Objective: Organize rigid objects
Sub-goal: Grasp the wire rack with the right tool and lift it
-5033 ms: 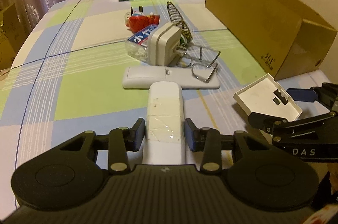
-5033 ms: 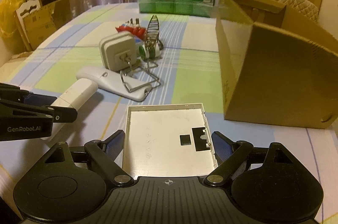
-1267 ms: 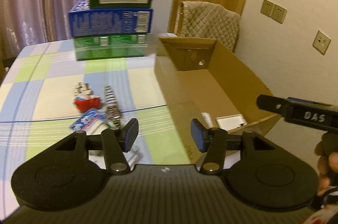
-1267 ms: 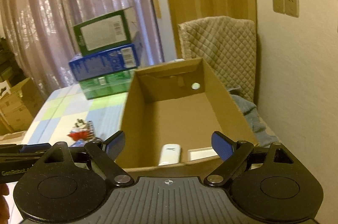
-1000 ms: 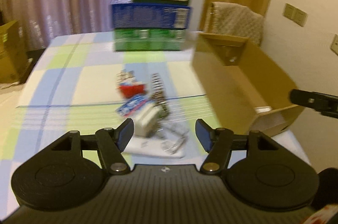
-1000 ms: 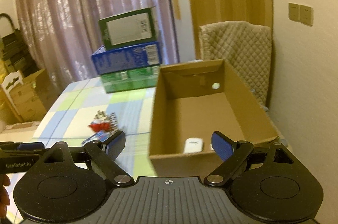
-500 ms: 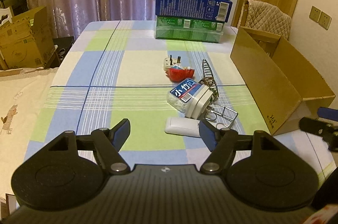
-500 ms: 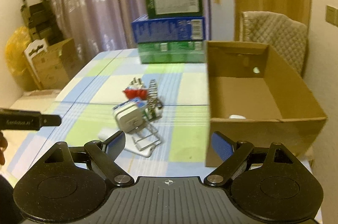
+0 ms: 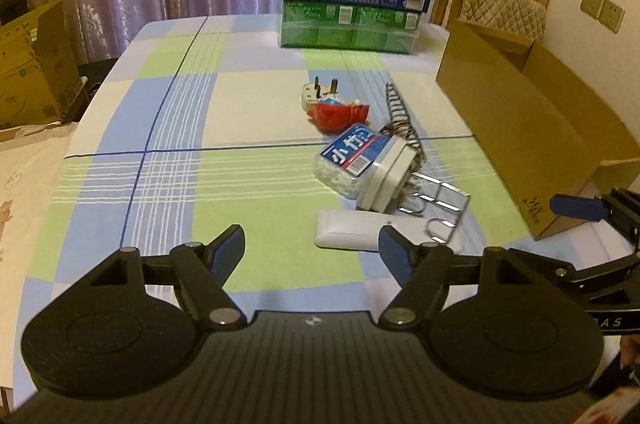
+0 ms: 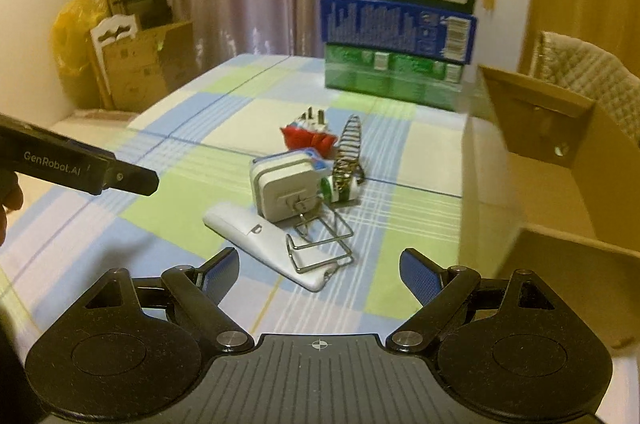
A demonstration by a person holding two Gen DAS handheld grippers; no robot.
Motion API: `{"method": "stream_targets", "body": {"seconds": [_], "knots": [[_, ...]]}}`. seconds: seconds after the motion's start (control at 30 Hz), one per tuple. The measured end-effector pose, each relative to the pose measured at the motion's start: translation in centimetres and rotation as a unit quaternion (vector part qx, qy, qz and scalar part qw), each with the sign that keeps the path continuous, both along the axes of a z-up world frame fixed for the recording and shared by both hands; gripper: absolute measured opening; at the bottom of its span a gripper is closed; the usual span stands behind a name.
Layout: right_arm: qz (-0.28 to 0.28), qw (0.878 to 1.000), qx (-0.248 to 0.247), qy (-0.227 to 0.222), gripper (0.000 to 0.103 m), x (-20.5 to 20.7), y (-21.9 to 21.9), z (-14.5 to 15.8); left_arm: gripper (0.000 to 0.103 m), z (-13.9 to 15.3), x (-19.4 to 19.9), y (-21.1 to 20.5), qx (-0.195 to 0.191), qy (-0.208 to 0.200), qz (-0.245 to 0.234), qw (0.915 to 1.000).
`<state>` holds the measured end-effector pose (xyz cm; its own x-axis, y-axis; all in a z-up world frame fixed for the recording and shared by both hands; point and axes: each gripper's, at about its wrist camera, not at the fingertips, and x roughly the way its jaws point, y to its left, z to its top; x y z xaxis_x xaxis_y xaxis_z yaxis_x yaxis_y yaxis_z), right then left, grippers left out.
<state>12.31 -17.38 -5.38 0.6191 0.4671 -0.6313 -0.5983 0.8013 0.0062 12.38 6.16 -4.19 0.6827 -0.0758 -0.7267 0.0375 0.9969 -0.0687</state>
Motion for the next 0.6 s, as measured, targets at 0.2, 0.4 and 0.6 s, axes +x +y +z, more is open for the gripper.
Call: {"method": "stream_targets", "body": {"seconds": [0.2, 0.4, 0.6], "knots": [[0.024, 0.999, -0.022, -0.008, 0.084, 2.2, 1.5, -2.3, 0.07, -2.6, 1.9, 0.3, 0.008, 0.013, -0.005, 0.9999], [0.038, 0.998, -0.045, 0.001, 0.073, 5.1, 2.6, -4.5, 0.07, -4.1, 2.9, 0.3, 0.01, 0.019, -0.008, 0.9997], [0.069, 0.997, -0.046, 0.005, 0.061, 6.9, 3.2, -5.4, 0.07, -4.7, 2.9, 0.4, 0.003, 0.022, -0.008, 0.9997]]}}
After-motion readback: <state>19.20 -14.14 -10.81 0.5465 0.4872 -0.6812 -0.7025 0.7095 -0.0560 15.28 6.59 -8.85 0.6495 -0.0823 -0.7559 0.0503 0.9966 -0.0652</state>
